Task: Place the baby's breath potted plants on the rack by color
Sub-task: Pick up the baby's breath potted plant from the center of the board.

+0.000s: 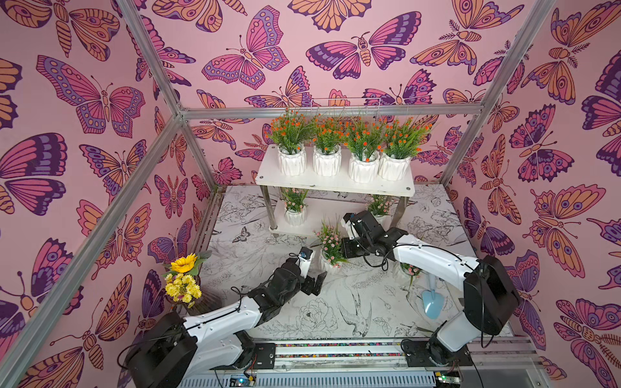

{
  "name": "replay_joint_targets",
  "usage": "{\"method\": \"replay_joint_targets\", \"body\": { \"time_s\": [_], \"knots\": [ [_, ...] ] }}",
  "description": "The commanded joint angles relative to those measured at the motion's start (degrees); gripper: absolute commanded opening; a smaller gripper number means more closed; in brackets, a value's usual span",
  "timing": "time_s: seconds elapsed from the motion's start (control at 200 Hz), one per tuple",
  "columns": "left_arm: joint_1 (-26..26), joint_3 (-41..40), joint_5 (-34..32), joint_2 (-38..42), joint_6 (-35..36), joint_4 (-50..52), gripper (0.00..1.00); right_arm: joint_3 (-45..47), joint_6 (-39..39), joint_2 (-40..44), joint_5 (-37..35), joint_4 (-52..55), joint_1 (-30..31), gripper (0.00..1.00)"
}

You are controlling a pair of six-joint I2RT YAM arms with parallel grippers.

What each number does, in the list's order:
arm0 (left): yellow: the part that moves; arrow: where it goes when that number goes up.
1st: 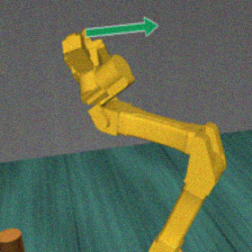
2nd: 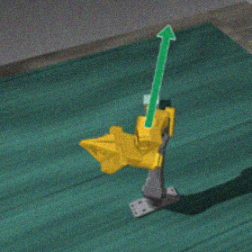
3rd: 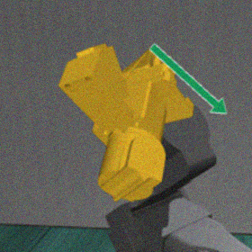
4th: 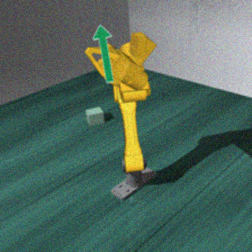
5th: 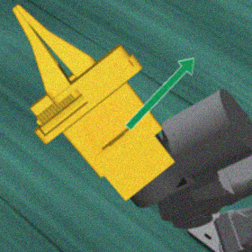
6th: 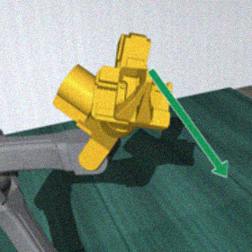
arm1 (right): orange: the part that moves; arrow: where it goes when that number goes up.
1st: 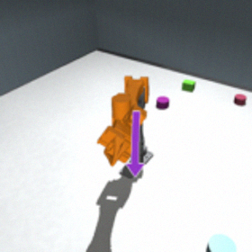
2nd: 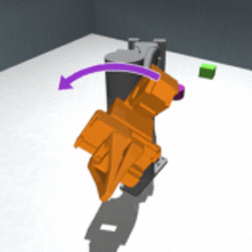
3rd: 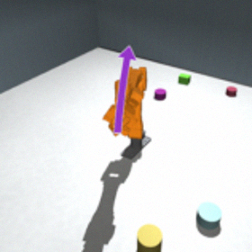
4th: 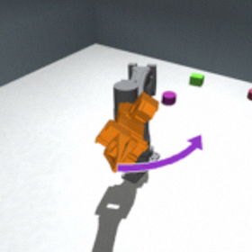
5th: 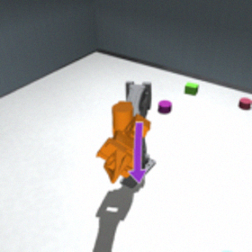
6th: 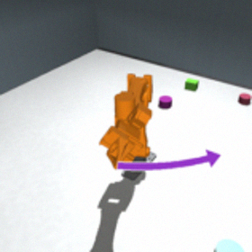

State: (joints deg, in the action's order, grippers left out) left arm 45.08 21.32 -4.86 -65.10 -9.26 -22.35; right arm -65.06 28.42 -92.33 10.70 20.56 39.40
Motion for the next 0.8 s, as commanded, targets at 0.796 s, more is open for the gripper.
{"method": "replay_joint_targets", "body": {
  "time_s": [0.796],
  "knots": [
    [0.40,9.64,9.95,-18.54,2.84,-14.08,0.99,3.26,1.78,5.42,3.49,-5.29,-0.17,0.00]
  ]
}}
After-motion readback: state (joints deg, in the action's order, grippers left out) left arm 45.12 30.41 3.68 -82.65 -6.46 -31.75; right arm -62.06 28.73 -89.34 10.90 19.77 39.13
